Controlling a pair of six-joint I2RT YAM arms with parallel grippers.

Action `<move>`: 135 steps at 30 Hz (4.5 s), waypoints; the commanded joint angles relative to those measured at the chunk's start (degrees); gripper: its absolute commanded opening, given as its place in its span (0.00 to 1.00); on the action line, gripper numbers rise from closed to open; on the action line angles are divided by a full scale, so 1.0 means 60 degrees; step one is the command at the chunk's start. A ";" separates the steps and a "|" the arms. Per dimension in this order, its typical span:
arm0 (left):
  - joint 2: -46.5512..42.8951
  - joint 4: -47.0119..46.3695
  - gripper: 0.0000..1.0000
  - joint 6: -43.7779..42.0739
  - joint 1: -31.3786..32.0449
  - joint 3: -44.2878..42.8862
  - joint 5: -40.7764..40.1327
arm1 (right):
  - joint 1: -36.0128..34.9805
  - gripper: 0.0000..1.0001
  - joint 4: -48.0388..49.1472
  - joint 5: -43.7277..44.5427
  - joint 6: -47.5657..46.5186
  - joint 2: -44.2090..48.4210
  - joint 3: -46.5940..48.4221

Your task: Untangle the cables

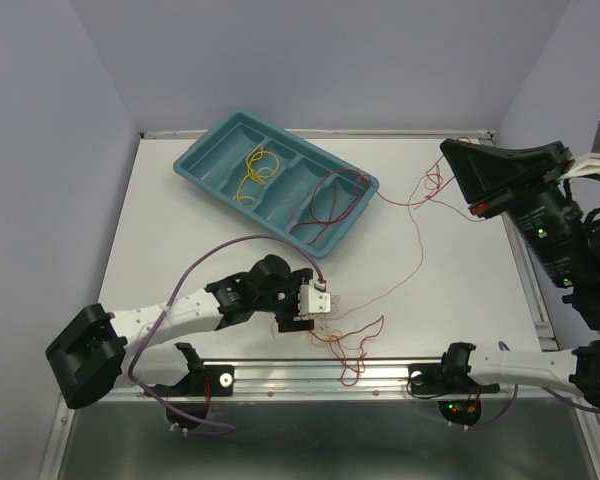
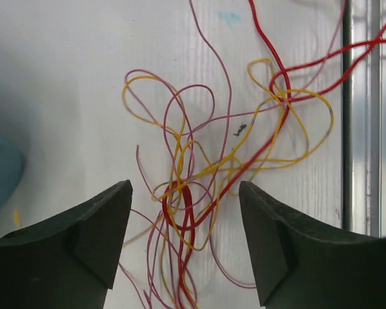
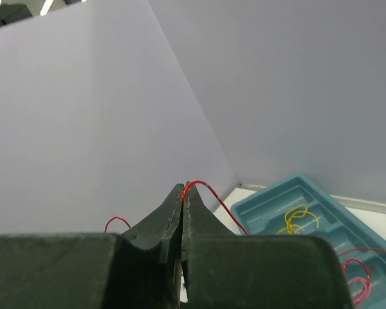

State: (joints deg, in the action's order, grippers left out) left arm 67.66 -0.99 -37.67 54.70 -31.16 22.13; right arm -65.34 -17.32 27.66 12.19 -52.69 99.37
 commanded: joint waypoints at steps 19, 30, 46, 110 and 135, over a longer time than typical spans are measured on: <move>-0.3969 -0.3892 0.99 0.1181 -0.0005 -0.0987 -0.1185 | -0.0023 0.01 0.1480 -0.1724 0.0474 -0.1018 -0.0625; -0.1041 -0.6220 0.98 0.1854 -0.0019 -0.2013 -0.1989 | -0.0023 0.01 0.1935 -0.2046 0.0386 -0.1165 -0.0610; -0.0131 -0.4747 0.00 0.1023 -0.0093 -0.1092 -0.0673 | -0.0023 0.01 0.2125 -0.1768 0.0298 0.0679 -0.1313; -0.6780 -0.8168 0.85 0.0551 0.0025 0.2190 -0.7818 | 0.6349 0.01 0.4468 -0.9103 0.3272 -0.6202 -0.2982; -0.5624 -0.8272 0.86 0.0448 -0.0078 0.1927 -0.7980 | 0.7257 0.01 0.3547 -0.8962 0.2950 -0.4432 -0.6323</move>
State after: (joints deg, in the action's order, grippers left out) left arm 31.75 -47.37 -34.52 54.61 -18.22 -24.93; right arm -23.57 6.22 -28.40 30.63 -80.01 61.10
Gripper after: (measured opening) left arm 0.855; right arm 0.015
